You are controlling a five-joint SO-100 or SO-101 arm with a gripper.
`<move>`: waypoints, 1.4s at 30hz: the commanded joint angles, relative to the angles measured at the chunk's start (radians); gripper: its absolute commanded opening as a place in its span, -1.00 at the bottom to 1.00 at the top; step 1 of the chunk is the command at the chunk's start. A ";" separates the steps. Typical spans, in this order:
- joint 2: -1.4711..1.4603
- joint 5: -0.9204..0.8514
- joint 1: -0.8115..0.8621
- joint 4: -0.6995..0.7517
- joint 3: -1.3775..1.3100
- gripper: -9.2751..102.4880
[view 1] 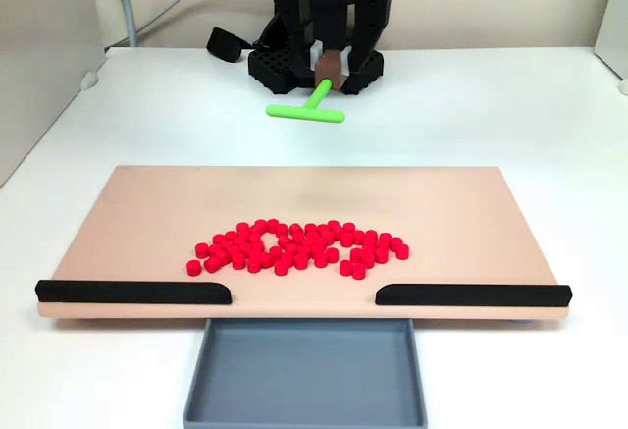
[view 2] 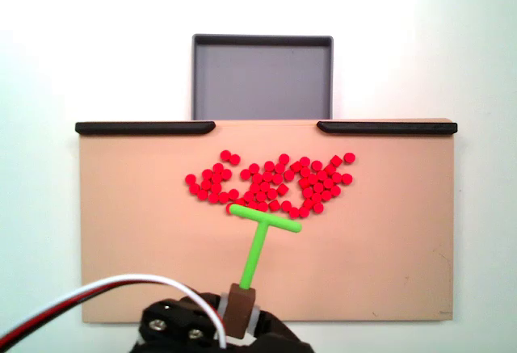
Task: Gather the left side granules
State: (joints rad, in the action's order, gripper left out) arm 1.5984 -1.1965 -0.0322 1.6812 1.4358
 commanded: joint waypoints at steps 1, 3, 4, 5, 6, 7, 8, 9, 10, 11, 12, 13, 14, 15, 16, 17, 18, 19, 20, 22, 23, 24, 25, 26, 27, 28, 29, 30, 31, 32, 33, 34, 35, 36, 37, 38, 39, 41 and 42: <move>0.025 0.051 -0.035 -0.006 -0.021 -0.84; 0.018 0.094 -0.060 -0.006 -0.023 -0.84; 0.012 0.118 -0.072 -0.006 -0.023 -0.84; 0.008 0.144 -0.086 -0.008 -0.023 -0.84; -0.002 0.175 -0.100 -0.008 -0.029 -0.84; -0.012 0.207 -0.114 -0.008 -0.040 -0.84; -0.026 0.247 -0.127 -0.008 -0.058 -0.84; -0.048 0.302 -0.143 -0.008 -0.081 -0.84; -0.067 0.350 -0.156 -0.008 -0.103 -0.84; -0.084 0.388 -0.170 -0.008 -0.118 -0.84; -0.101 0.431 -0.183 -0.008 -0.130 -0.84; -0.115 0.466 -0.193 -0.008 -0.141 -0.84; -0.126 0.500 -0.204 -0.008 -0.149 -0.84; -0.135 0.545 -0.213 -0.008 -0.156 -0.84; -0.141 0.574 -0.221 -0.008 -0.160 -0.84; -0.146 0.606 -0.230 -0.008 -0.161 -0.84; -0.150 0.646 -0.239 -0.008 -0.161 -0.84; -0.160 0.689 -0.250 -0.008 -0.164 -0.84; -0.175 0.741 -0.258 -0.008 -0.176 -0.84; -0.213 0.838 -0.275 -0.008 -0.209 -0.84; -0.233 0.887 -0.282 -0.008 -0.224 -0.84; -0.252 0.937 -0.290 -0.008 -0.238 -0.84; -0.268 0.979 -0.299 -0.008 -0.250 -0.84; -0.285 1.014 -0.307 -0.008 -0.264 -0.84; -0.301 1.062 -0.313 -0.008 -0.276 -0.84; -0.314 1.108 -0.319 -0.008 -0.285 -0.84; -0.327 1.138 -0.325 -0.008 -0.295 -0.84; -0.336 1.167 -0.331 -0.008 -0.304 -0.84; -0.347 1.201 -0.336 -0.008 -0.316 -0.84; -0.359 1.227 -0.341 -0.008 -0.327 -0.84; -0.373 1.255 -0.347 -0.008 -0.339 -0.84; -0.385 1.278 -0.351 -0.008 -0.354 -0.84; -0.397 1.301 -0.354 -0.009 -0.373 -0.84; -0.411 1.321 -0.357 -0.012 -0.391 -0.84; -0.417 1.344 -0.359 -0.029 -0.400 -0.84; -0.420 1.362 -0.362 -0.054 -0.402 -0.84; -0.423 1.373 -0.364 -0.077 -0.402 -0.84; -0.428 1.374 -0.367 -0.094 -0.402 -0.84; -0.431 1.368 -0.368 -0.094 -0.402 -0.84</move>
State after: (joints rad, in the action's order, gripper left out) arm 1.1643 0.1718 -0.3881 1.5984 1.0661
